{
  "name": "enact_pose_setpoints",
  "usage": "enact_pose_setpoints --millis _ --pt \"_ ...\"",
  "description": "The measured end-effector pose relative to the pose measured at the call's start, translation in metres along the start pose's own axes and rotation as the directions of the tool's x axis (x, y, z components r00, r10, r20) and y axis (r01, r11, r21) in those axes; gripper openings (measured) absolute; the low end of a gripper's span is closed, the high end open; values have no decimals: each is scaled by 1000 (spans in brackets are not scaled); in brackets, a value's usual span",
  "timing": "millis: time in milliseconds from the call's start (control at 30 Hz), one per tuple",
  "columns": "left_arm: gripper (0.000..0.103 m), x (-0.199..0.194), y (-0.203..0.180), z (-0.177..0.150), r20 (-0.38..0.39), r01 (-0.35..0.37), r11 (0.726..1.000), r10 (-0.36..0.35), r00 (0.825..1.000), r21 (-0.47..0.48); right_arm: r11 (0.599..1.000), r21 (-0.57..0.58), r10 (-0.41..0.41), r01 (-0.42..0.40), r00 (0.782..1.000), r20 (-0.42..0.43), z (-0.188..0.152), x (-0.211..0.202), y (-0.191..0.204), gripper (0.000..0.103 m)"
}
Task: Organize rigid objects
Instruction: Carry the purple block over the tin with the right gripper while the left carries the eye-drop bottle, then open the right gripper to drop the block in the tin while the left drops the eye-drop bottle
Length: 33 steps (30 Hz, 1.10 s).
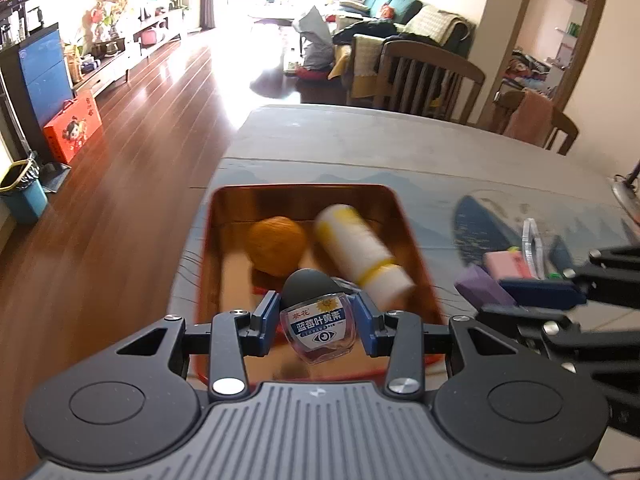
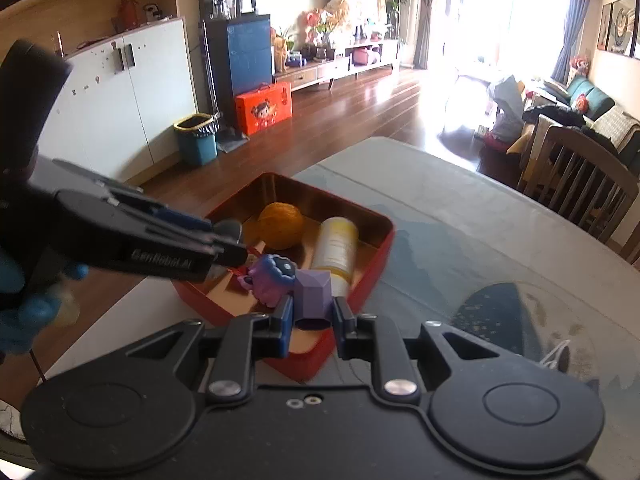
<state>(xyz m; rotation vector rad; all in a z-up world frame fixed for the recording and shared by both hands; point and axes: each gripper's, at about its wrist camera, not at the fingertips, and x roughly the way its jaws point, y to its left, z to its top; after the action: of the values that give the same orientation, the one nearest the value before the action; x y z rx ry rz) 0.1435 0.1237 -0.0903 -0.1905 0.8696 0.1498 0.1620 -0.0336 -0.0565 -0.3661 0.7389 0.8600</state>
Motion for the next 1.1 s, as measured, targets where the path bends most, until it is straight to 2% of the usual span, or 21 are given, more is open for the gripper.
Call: enact_pose_setpoints --millis 200,367,567,700,1100 --pt "40 24 22 13 -45 5 1000 -6 999 -6 1000 15 -9 11 997 -74 7 29 10 20" --pt "40 38 20 19 -61 4 999 -1 998 45 1000 18 11 -9 991 -130 9 49 18 20" --pt "40 55 22 19 -108 18 998 -11 994 60 999 39 32 -26 982 -185 11 70 21 20" --pt "40 61 25 22 -109 34 998 -28 994 52 998 64 39 -25 976 -215 9 77 21 20" --pt "40 62 35 24 -122 19 1000 -18 992 6 994 97 59 -40 980 -192 2 64 18 28"
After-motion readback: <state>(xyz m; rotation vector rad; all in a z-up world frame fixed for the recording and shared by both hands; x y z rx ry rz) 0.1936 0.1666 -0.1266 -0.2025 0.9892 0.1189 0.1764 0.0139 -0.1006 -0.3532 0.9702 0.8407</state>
